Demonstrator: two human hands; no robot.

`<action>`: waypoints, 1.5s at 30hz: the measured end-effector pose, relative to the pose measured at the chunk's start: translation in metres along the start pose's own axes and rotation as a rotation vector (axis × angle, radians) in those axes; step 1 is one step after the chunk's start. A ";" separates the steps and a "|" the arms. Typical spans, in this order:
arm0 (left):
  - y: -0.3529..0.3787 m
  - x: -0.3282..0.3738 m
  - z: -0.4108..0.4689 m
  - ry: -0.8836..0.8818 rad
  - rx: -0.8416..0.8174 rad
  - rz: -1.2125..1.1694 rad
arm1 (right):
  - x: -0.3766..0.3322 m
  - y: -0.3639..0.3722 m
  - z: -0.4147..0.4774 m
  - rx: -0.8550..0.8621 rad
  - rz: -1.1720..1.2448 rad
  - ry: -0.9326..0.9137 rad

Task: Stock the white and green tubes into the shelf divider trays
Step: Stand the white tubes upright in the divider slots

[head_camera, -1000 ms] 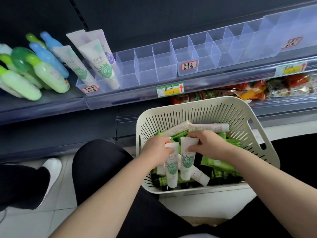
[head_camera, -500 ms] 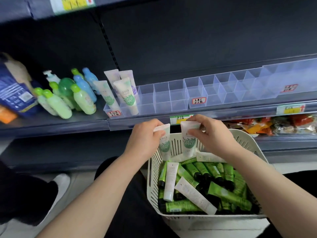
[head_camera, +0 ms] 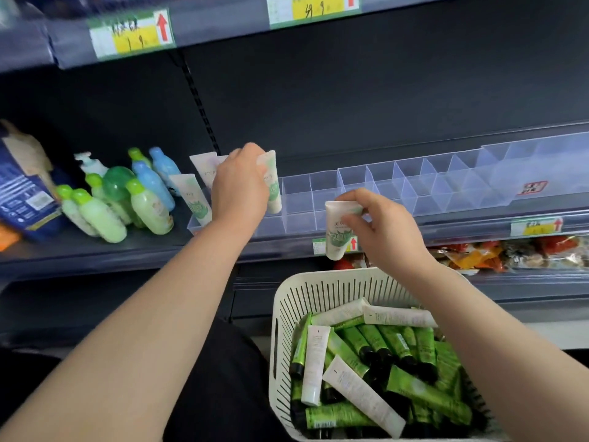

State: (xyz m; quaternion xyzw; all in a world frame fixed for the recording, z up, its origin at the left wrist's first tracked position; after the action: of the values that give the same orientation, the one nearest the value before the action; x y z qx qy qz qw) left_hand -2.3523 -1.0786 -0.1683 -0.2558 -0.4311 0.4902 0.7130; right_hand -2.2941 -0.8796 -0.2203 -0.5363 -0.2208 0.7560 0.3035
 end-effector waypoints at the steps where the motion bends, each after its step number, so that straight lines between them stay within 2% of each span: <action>1: 0.005 -0.002 0.004 -0.009 -0.045 0.036 | -0.001 0.001 0.004 0.005 -0.001 -0.002; 6: 0.018 -0.015 0.016 0.000 -0.230 0.187 | -0.008 0.004 0.025 0.064 -0.004 0.006; 10: 0.020 -0.018 0.020 0.036 -0.289 0.244 | -0.022 0.009 0.052 0.131 0.010 -0.006; 13: 0.019 -0.018 0.019 0.072 -0.258 0.246 | -0.032 0.019 0.073 0.152 -0.034 -0.038; 19: 0.009 -0.023 0.008 0.245 -0.039 0.212 | -0.043 0.042 0.106 0.076 -0.164 -0.060; 27: 0.007 -0.028 -0.002 0.236 -0.145 0.170 | -0.029 0.070 0.111 -0.073 -0.280 -0.024; 34: 0.005 -0.025 -0.010 0.283 -0.138 0.116 | -0.021 0.069 0.109 -0.084 -0.248 -0.007; 38: 0.007 -0.020 -0.018 0.331 -0.093 0.035 | -0.022 0.062 0.100 -0.012 -0.210 -0.049; 41: 0.013 -0.015 -0.034 0.406 -0.035 -0.062 | -0.018 0.052 0.079 0.129 -0.187 -0.149; 43: 0.025 -0.011 -0.055 0.476 -0.050 -0.112 | -0.007 0.045 0.056 0.215 -0.187 -0.216; 45: 0.042 -0.008 -0.079 0.514 -0.112 -0.140 | 0.010 0.039 0.030 0.223 -0.216 -0.244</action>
State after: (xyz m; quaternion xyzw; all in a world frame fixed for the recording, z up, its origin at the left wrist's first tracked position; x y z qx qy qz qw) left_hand -2.3056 -1.0656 -0.2433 -0.3801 -0.2790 0.3341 0.8161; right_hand -2.3333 -0.9005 -0.2430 -0.3768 -0.2270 0.7983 0.4113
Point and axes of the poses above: each hand's wrist, its own z-axis towards the middle knuckle, its own y-axis out of the palm, x = y × z, the point moved 1 cm from there along z, towards the middle knuckle, and after that the axes turned 4 degrees about y, right-handed, at the moved point
